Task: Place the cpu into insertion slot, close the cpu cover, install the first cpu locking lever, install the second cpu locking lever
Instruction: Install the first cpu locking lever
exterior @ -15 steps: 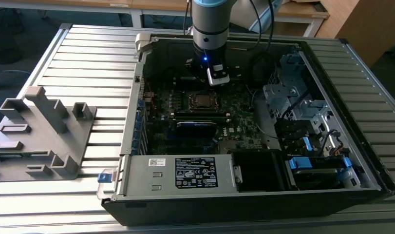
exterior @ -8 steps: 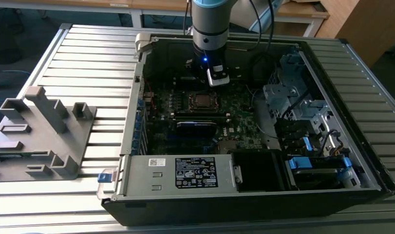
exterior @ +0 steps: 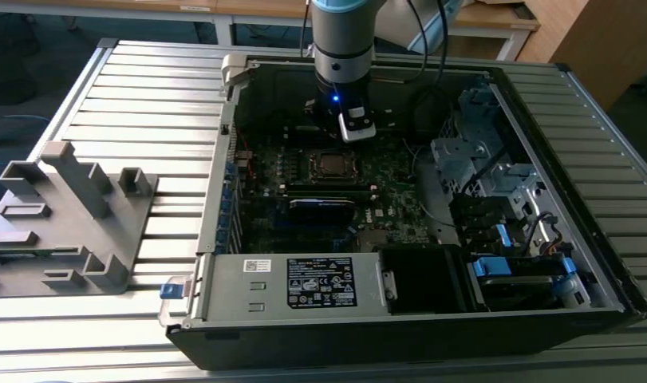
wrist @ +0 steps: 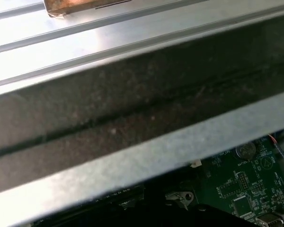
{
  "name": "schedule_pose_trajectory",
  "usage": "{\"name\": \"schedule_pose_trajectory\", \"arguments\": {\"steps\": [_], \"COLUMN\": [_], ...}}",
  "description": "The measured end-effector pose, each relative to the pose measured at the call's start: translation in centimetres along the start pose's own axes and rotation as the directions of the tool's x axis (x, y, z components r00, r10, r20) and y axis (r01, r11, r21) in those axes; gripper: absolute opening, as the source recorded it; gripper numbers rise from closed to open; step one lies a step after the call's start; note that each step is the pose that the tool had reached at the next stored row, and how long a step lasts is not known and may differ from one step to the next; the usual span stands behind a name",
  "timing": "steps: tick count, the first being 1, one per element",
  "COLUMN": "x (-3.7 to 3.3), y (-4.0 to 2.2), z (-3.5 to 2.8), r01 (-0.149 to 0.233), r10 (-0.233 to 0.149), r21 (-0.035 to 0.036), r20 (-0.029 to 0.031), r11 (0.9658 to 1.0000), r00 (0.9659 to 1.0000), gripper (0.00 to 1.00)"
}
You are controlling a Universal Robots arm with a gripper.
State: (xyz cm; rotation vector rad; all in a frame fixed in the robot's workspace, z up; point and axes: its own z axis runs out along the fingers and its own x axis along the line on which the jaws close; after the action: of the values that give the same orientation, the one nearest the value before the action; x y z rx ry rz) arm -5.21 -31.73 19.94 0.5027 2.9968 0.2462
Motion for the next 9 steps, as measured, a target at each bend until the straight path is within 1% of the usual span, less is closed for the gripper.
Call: {"name": "schedule_pose_trajectory", "arguments": {"steps": [1, 9], "x": [0.01, 0.0], "y": [0.0, 0.02], "z": [0.0, -0.06], "r01": [0.0, 0.0], "r10": [0.0, 0.0], "r21": [0.0005, 0.0007], "r20": [0.001, 0.0012], "r11": [1.0, 1.0], "r00": [1.0, 1.0], "gripper": [0.1, 0.1]}}
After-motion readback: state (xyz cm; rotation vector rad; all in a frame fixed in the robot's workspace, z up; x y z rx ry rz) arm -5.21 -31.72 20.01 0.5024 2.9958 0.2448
